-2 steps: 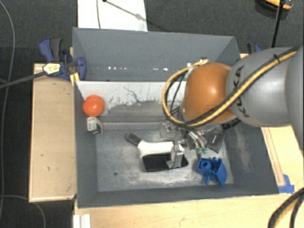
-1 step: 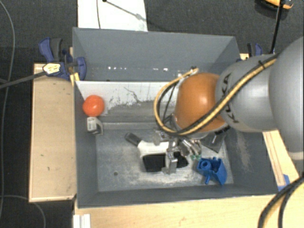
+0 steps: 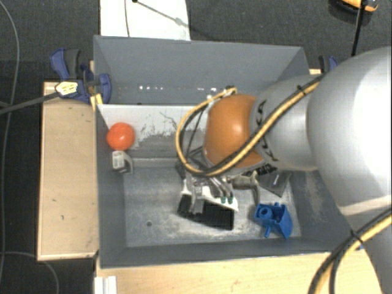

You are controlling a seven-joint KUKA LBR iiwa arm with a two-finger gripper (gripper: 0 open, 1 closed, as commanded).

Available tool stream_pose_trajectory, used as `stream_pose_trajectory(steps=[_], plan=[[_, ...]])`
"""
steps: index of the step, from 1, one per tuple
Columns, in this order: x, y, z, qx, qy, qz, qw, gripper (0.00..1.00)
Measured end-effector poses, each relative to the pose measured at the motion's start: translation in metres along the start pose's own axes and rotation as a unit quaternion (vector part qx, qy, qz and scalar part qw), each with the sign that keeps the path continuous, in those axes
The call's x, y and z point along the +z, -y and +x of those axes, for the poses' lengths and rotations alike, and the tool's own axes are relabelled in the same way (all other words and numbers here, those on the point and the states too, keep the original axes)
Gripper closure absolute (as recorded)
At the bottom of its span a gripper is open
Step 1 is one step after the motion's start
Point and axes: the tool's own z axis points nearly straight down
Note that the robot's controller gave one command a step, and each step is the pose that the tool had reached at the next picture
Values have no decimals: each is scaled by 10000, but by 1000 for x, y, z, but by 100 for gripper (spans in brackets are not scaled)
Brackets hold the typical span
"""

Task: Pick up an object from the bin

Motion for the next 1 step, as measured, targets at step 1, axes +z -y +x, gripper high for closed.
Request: stream_pose_trajectory(steps=[1], plan=[[0,0,0,-1,0,0,10000,100]])
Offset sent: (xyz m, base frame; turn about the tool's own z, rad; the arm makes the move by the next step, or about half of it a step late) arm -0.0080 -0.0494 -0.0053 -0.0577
